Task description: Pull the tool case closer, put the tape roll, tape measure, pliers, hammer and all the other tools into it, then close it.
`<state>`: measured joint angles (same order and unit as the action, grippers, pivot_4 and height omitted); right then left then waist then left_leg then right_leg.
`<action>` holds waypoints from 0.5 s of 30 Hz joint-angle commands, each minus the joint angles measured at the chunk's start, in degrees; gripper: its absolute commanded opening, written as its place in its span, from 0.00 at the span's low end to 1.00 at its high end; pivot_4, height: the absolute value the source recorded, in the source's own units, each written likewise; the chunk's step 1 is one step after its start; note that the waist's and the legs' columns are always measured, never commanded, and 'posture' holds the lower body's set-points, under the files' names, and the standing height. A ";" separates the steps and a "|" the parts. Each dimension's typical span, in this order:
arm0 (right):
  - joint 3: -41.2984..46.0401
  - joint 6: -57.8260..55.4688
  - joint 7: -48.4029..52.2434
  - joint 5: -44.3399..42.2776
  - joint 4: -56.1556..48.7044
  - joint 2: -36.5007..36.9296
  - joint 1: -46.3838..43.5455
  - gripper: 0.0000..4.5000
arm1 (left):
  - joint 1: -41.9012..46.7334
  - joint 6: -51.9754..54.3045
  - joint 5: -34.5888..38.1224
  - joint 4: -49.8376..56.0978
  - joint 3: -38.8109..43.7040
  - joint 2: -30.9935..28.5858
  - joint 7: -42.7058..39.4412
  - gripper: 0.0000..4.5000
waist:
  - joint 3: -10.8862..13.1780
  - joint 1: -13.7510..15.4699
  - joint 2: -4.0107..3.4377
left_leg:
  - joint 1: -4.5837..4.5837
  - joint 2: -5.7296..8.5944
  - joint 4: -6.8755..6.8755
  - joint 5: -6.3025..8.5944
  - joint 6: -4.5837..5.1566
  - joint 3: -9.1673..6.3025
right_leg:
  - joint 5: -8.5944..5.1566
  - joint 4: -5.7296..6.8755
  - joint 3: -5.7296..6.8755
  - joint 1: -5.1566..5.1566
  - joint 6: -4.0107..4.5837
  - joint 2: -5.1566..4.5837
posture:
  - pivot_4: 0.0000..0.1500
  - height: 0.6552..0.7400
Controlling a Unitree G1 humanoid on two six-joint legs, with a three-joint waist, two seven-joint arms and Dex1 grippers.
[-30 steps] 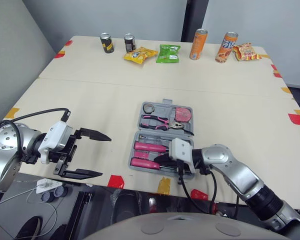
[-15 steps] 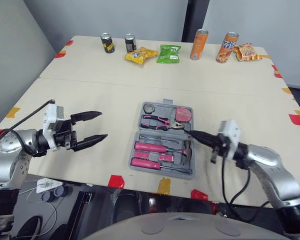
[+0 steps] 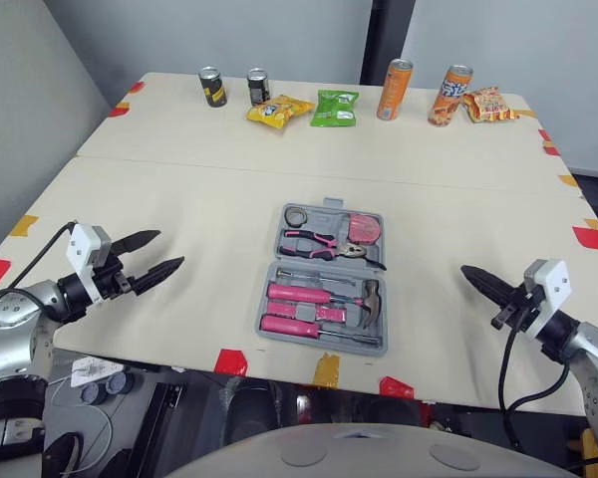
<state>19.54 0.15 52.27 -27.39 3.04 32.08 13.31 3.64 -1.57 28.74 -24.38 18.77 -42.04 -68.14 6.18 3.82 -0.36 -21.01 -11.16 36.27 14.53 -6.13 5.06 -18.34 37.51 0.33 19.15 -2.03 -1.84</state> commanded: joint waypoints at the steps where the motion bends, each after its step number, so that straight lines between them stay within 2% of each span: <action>1: 6.26 2.43 -2.61 -2.14 5.23 -0.21 -2.23 0.34 | 1.01 1.56 1.58 -2.81 3.16 -0.24 0.75 1.00 | 0.00 -0.25 0.00 | 0.00 0.00 0.00 0.00 0.00 0.00 | 0.00 0.01 0.00 0.00 0.00 0.00 | 1.00 1.00; 6: 10.39 3.40 -2.62 -3.85 11.36 -0.36 -4.27 0.73 | 1.84 1.39 1.14 -5.86 4.91 -0.10 2.85 1.00 | 0.00 -0.43 0.00 | 0.00 0.01 0.00 0.00 0.02 -0.01 | -0.04 0.06 0.03 0.00 0.08 -0.01 | 1.00 1.00; 10: 10.24 4.40 -1.36 -3.02 14.10 0.23 -4.96 0.99 | 2.79 0.15 -0.07 -7.25 4.38 -0.06 3.42 1.00 | 0.00 -0.24 0.00 | -0.01 0.01 0.02 0.00 0.07 -0.03 | -0.05 0.07 0.08 -0.02 0.08 -0.02 | 1.00 1.00; 15: 7.05 4.39 1.02 -0.71 14.27 0.55 -4.81 0.99 | 2.79 -1.15 -2.38 -6.17 1.43 0.18 1.49 1.00 | 0.00 -0.13 -0.01 | -0.02 0.01 0.03 0.00 0.07 -0.03 | -0.05 0.08 0.10 -0.02 0.08 -0.02 | 1.00 1.00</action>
<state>26.92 3.88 52.39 -28.46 18.26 32.14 8.72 5.93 -1.52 26.93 -31.77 20.53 -41.61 -65.64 6.18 3.69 -0.37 -21.03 -11.16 36.31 14.53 -6.05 5.03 -18.38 37.58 0.43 19.13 -1.95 -1.86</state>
